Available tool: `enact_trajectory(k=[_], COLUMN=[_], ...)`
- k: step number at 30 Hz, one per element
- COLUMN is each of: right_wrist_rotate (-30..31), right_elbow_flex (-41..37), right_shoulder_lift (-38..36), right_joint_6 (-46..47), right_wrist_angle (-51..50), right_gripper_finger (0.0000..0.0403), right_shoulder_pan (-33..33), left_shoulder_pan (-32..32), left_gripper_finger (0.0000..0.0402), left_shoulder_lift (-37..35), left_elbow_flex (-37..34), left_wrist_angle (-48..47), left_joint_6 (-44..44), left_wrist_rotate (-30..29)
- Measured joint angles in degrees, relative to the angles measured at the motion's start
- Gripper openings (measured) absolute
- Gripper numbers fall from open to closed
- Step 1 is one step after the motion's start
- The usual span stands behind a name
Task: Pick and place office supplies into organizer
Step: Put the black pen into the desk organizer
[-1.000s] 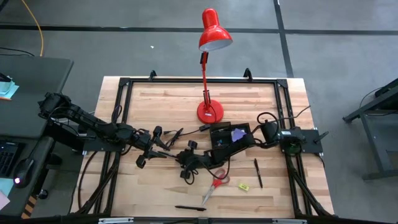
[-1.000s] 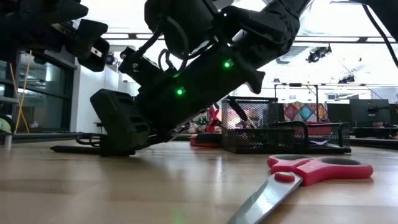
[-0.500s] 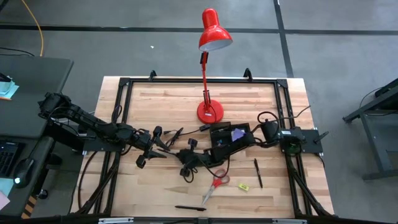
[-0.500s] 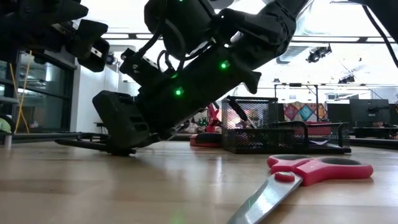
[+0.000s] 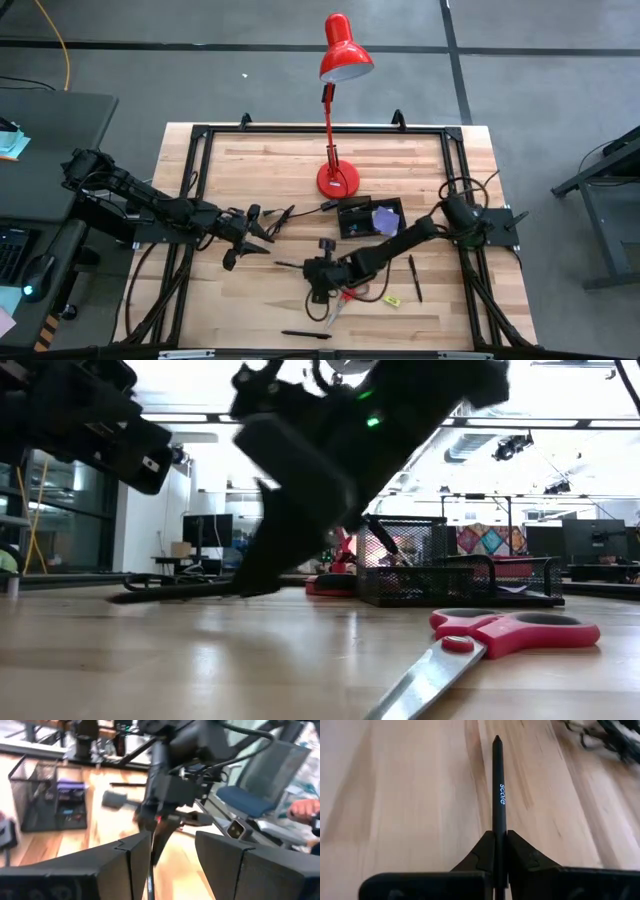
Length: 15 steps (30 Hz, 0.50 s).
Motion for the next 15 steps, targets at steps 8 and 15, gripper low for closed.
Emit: enact_trajectory(k=[8, 15], right_wrist_rotate=[-0.5, -1.1], right_elbow_flex=[0.3, 6.1], right_shoulder_lift=[-4.2, -4.4], right_joint_6=[0.8, 0.2], right_wrist_angle=[-6.8, -16.1], right_gripper_finger=[0.0005, 0.0005], right_shoulder_pan=[2.5, 2.3], left_shoulder_pan=[0.0, 0.1], left_gripper_finger=[0.0147, 0.0147], left_shoulder_lift=[0.0, 0.0], left_elbow_flex=[0.9, 9.4], left_wrist_angle=[-6.5, -24.3], left_joint_6=[-10.1, -14.5], left_wrist_rotate=[1.5, 4.7])
